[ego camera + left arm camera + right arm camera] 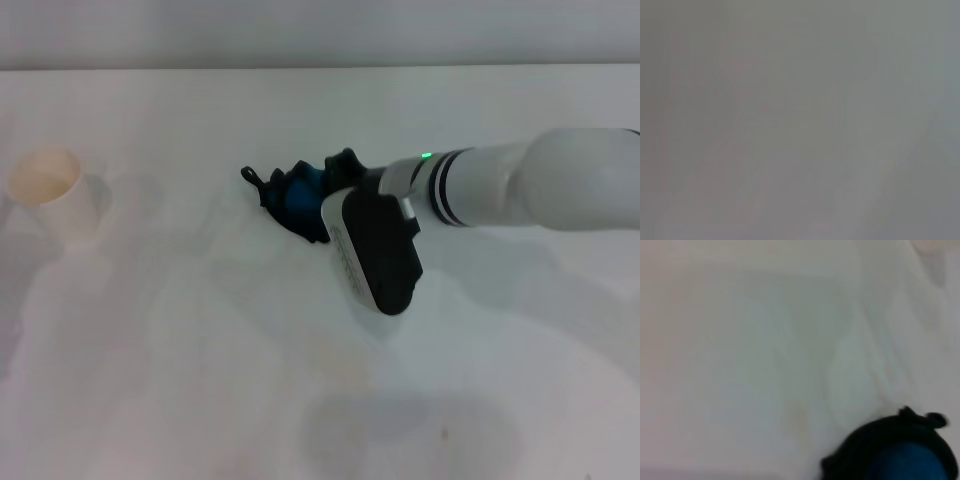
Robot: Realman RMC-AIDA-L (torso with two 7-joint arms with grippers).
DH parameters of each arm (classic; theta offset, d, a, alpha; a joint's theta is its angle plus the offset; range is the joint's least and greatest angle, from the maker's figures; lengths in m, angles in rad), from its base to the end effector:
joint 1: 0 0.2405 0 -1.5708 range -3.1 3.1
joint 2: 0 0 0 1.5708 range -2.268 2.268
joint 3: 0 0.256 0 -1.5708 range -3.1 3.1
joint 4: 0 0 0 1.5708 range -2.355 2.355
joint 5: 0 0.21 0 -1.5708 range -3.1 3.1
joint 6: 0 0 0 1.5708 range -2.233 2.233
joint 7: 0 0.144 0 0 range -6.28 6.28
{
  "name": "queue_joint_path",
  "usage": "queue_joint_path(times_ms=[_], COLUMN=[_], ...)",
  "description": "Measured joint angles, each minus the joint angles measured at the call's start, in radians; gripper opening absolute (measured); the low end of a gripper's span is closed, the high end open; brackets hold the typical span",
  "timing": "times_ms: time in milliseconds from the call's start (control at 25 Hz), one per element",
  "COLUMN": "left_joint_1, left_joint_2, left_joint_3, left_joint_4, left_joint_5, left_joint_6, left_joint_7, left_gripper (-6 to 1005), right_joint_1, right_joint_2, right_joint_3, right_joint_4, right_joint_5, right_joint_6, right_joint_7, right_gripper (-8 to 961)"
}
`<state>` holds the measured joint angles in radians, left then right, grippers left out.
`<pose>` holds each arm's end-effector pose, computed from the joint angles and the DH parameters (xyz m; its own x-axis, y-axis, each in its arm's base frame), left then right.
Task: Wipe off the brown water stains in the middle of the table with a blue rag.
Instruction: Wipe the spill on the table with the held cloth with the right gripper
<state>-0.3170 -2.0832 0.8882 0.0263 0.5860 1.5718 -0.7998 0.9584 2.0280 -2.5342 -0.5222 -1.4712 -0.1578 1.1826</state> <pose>-0.3452 0.2686 0.0288 0.2322 -0.1648 0.9586 0.9302 -0.2505 -0.2683 0.1808 0.4016 -0.1492 0.6664 0.5534 0.4997 0.7240 -0.6404 -0.2564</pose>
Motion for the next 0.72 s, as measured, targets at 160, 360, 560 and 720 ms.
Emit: queue_joint_path(times_ms=[160,360,560,720], left_joint_1=[0.000,0.007,0.017,0.024], left_joint_2=[0.000,0.000,0.000,0.002], left_joint_3=[0.000,-0.004,-0.007,-0.008], left_joint_4=[-0.001,0.005,0.006,0.007], left_joint_5=[0.000,-0.001,-0.006,-0.022], left_joint_6=[0.001,0.002,0.003,0.009], left_joint_7=[0.000,-0.001,-0.002,-0.002], left_gripper=[888,888,888,888], right_joint_1=[-0.026,-0.074,-0.127,-0.158], right_joint_2=[-0.003,-0.004,0.000,0.000], right_joint_3=[-0.047,-0.114,-0.125,-0.122], right_joint_4=[-0.056,-0.193,-0.315,-0.369], right_joint_5=[0.000,-0.017,-0.052,-0.053], right_joint_6=[-0.011,-0.011,-0.040,-0.092], right_joint_7=[0.000,0.000,-0.003,-0.010], right_gripper=[71,67,66,65])
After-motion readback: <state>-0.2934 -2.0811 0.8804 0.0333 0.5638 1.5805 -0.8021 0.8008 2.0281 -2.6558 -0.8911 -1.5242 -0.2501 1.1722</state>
